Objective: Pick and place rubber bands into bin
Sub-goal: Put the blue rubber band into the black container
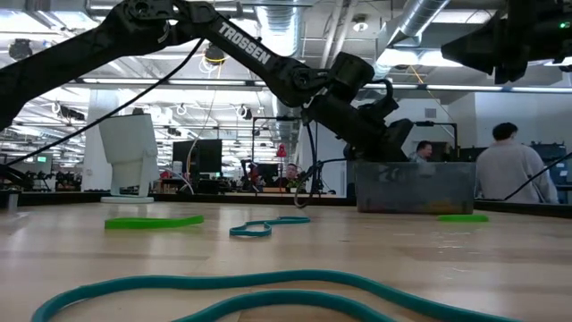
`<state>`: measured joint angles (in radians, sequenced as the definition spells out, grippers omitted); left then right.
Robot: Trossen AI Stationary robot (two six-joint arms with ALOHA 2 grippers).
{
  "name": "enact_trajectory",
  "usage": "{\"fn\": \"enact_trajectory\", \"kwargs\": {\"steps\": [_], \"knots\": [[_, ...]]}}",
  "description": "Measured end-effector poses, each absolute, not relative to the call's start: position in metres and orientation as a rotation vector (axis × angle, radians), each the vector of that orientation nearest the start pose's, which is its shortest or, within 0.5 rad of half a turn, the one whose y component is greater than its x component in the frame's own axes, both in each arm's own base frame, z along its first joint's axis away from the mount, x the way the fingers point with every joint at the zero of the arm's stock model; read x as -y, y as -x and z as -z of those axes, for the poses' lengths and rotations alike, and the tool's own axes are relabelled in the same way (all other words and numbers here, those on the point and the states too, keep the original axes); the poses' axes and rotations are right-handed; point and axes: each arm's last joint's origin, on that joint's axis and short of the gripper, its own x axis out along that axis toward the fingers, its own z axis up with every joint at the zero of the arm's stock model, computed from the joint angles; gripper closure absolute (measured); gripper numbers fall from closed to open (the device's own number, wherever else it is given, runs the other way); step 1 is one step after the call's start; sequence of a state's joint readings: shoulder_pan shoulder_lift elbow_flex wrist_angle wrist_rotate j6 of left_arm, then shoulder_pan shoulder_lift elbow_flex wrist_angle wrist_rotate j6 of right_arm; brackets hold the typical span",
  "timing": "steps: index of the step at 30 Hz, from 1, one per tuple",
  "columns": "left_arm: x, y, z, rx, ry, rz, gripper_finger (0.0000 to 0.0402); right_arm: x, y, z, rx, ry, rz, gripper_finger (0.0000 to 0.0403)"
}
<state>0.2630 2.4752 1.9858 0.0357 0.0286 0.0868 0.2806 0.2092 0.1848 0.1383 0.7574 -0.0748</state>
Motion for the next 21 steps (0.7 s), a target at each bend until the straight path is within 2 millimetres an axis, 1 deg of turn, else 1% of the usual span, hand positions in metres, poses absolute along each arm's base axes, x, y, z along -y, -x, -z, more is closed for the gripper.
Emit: {"fn": "enact_trajectory", "kwargs": {"steps": [5,8,11,16,21], "knots": [[-0.1452,-0.5400,-0.1637,-0.448,-0.024,-0.217,0.0401,-0.0076,-0.0981,-0.2220,0.083,-0.003,0.479,0.0310],[-0.1439,-0.5397,-0.1645,-0.452,-0.015,-0.179,0.0401,-0.0076,-0.0981,-0.2220,0.083,-0.003,0.478,0.0310],[-0.1423,-0.5383,-0.1611,-0.487,0.001,-0.140,0.0401,-0.0076,-0.0981,-0.2220,0.083,-0.003,0.478,0.0310],[-0.1420,-0.5363,-0.1575,-0.529,0.008,-0.141,0.0401,-0.0076,-0.0981,-0.2221,0.084,-0.003,0.479,0.0310],[-0.1466,-0.5339,-0.1555,-0.554,0.012,-0.161,0.0401,-0.0075,-0.0980,-0.2232,0.095,-0.009,0.478,0.0310]]}}
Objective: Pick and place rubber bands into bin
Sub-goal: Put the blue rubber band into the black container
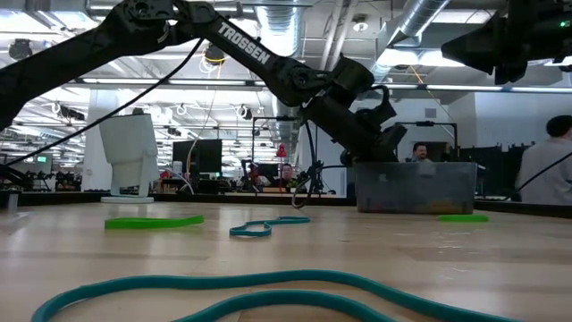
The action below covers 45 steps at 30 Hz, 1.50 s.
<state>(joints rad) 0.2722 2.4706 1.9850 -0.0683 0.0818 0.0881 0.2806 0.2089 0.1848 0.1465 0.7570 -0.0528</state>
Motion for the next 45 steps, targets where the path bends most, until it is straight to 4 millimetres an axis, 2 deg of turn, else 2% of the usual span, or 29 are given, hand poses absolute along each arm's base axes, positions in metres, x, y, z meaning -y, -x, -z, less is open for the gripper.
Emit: {"fn": "enact_trajectory", "kwargs": {"steps": [8,18,26,40,43,45], "knots": [[-0.150,-0.531,-0.152,-0.585,0.019,-0.150,0.0401,-0.008,-0.098,-0.223,0.096,-0.004,0.478,0.0310],[-0.151,-0.536,-0.160,-0.491,0.001,-0.157,0.0401,-0.007,-0.098,-0.225,0.107,-0.010,0.479,0.0310],[-0.152,-0.534,-0.156,-0.533,0.033,-0.220,0.0398,-0.007,-0.098,-0.225,0.107,-0.010,0.479,0.0310],[-0.148,-0.534,-0.155,-0.545,0.017,-0.201,0.0302,-0.007,-0.098,-0.225,0.107,-0.009,0.479,0.0310],[-0.146,-0.531,-0.166,-0.554,-0.003,-0.193,0.0295,-0.008,-0.098,-0.225,0.105,-0.003,0.479,0.0310],[-0.145,-0.526,-0.184,-0.567,-0.003,-0.191,0.0294,-0.008,-0.097,-0.226,0.098,0.021,0.472,0.0310]]}}
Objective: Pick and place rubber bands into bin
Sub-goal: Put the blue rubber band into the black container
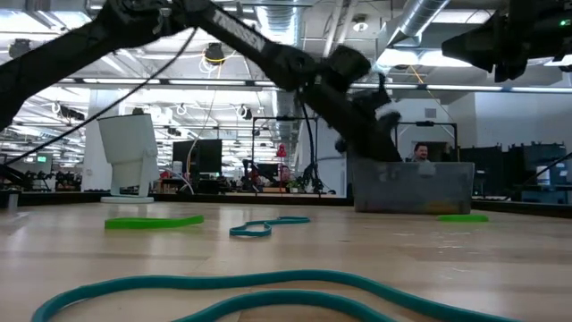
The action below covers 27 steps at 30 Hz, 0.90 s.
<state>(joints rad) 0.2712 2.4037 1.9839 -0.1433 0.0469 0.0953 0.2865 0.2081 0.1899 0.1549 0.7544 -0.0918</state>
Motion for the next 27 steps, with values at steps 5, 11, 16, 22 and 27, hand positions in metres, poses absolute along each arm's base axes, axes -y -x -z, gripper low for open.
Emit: {"fn": "enact_trajectory", "kwargs": {"steps": [5,11,16,22,27], "knots": [[-0.137,-0.499,-0.241,-0.649,-0.067,-0.161,0.0294,-0.013,-0.096,-0.229,0.067,0.058,0.414,0.0310],[-0.122,-0.440,-0.321,-0.777,-0.132,-0.149,0.0294,-0.022,-0.091,-0.239,0.053,0.064,0.304,0.0310],[-0.109,-0.381,-0.362,-0.950,-0.131,-0.250,0.0294,-0.032,-0.087,-0.243,0.050,0.065,0.198,0.0310],[-0.088,-0.309,-0.373,-1.039,-0.048,-0.304,0.0294,-0.035,-0.083,-0.243,0.042,0.056,0.263,0.0310],[-0.068,-0.261,-0.328,-0.907,0.026,-0.377,0.0294,-0.035,-0.082,-0.238,0.026,0.063,0.319,0.0310]]}}
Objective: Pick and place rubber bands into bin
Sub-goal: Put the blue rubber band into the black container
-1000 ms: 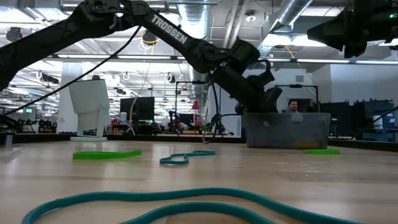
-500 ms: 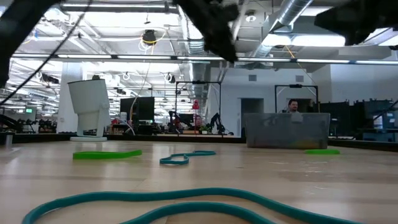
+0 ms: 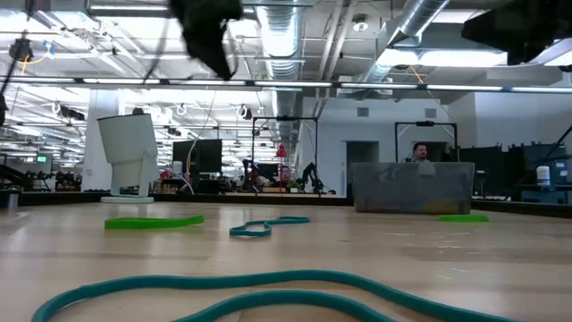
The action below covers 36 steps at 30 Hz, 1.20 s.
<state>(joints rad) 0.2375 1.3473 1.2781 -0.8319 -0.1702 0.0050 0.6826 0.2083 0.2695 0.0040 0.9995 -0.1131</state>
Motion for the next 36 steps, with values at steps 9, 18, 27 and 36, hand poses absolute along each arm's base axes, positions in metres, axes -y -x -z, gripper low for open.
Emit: {"fn": "enact_trajectory", "kwargs": {"steps": [9,18,27,36], "knots": [[-0.020,-0.250,-0.200,-0.523,0.292,-0.150,0.0294,-0.033,-0.084,-0.234,0.021,0.055,0.349,0.0310],[0.001,-0.298,-0.133,-0.680,0.281,-0.179,0.0294,-0.025,-0.086,-0.235,0.031,0.025,0.438,0.0310],[0.008,-0.360,-0.105,-0.734,0.256,-0.135,0.0294,-0.022,-0.087,-0.237,0.045,0.016,0.476,0.0310],[0.012,-0.362,-0.102,-0.826,0.252,-0.145,0.0294,-0.022,-0.087,-0.237,0.041,0.027,0.475,0.0310]]}}
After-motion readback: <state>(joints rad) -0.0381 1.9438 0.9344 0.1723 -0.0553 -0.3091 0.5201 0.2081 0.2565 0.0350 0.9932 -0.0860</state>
